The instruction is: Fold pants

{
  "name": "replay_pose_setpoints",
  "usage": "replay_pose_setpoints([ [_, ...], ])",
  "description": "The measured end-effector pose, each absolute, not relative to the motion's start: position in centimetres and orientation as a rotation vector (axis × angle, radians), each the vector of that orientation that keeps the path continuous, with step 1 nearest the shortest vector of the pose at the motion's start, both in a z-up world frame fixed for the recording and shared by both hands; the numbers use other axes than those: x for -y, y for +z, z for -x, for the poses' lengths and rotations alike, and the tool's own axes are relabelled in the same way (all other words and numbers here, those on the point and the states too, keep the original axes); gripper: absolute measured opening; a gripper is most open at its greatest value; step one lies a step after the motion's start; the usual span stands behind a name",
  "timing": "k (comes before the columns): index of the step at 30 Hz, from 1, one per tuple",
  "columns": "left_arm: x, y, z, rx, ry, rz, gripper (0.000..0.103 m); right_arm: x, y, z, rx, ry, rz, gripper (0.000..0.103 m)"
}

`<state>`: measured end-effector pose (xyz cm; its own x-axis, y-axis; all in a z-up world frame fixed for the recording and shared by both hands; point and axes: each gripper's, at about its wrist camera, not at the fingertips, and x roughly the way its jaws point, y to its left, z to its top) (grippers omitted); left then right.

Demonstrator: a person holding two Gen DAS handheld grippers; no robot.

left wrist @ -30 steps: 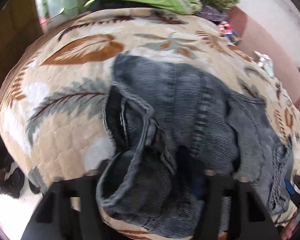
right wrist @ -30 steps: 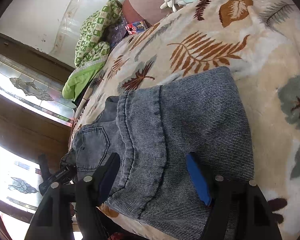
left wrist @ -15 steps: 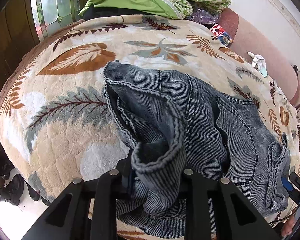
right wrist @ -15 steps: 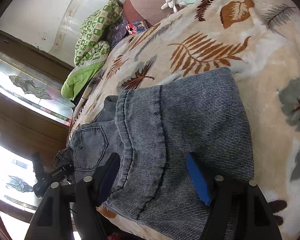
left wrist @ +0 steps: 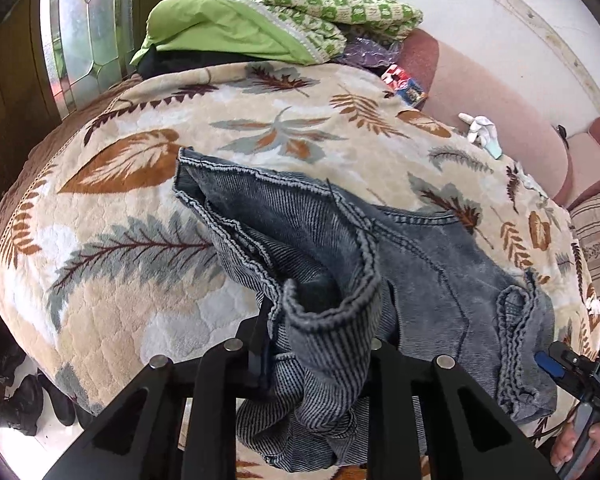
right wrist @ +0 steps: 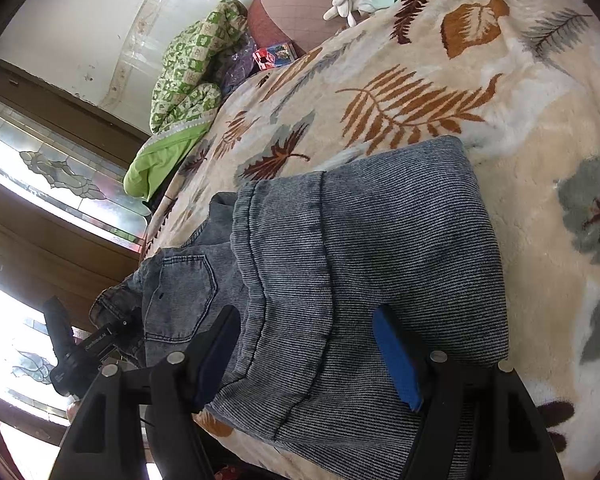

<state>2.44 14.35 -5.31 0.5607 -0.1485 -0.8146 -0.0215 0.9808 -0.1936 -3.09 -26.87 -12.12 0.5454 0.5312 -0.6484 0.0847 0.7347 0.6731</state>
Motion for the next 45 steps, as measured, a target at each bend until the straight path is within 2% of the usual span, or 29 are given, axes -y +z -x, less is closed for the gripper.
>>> replay_pose_setpoints([
  [4, -13.6, -3.5, -2.0, -0.935, -0.125, 0.185, 0.023, 28.5, -12.0, 3.4, -0.942, 0.319, -0.804, 0.072],
  [10, -10.8, -0.2, -1.2, -0.874, -0.236, 0.164, 0.023, 34.5, -10.8, 5.4, -0.735, 0.269, -1.020, 0.072],
  [18, -1.4, 2.9, 1.0, -0.818, -0.461, 0.040, 0.022, 39.4, -12.2, 7.1, -0.626, 0.180, -1.275, 0.072],
  [22, 5.3, 2.0, 2.3, -0.849, -0.599, -0.038, 0.022, 40.7, -12.1, 7.7, -0.575, 0.175, -1.322, 0.072],
  [26, 11.6, -1.9, 3.0, -0.937, -0.669, -0.124, 0.024, 42.4, -12.0, 8.5, -0.535, 0.153, -1.362, 0.072],
  [29, 13.8, -4.9, 3.2, -1.028, -0.669, -0.139, 0.031, 43.6, -12.0, 9.3, -0.519, 0.120, -1.365, 0.072],
  [33, 12.8, -3.3, 3.6, -1.016, -0.752, -0.073, 0.037, 44.7, -12.5, 9.7, -0.535, 0.080, -1.360, 0.072],
  [36, 10.4, -0.3, 4.1, -0.947, -0.850, 0.030, 0.051, 44.6, -13.2, 9.4, -0.562, 0.082, -1.372, 0.072],
  [38, 8.4, 2.0, 4.5, -0.845, -0.866, 0.071, 0.070, 43.9, -13.3, 8.9, -0.579, 0.098, -1.372, 0.072],
  [40, 6.4, 3.4, 4.4, -0.753, -0.811, 0.060, 0.077, 42.9, -13.0, 8.4, -0.597, 0.111, -1.342, 0.072],
  [42, 4.9, 3.2, 3.6, -0.733, -0.710, 0.023, 0.077, 42.0, -12.5, 8.1, -0.608, 0.123, -1.293, 0.072],
  [45, 2.2, 0.5, 1.2, -0.826, -0.577, 0.039, 0.077, 40.3, -11.2, 7.6, -0.612, 0.179, -1.202, 0.072],
])
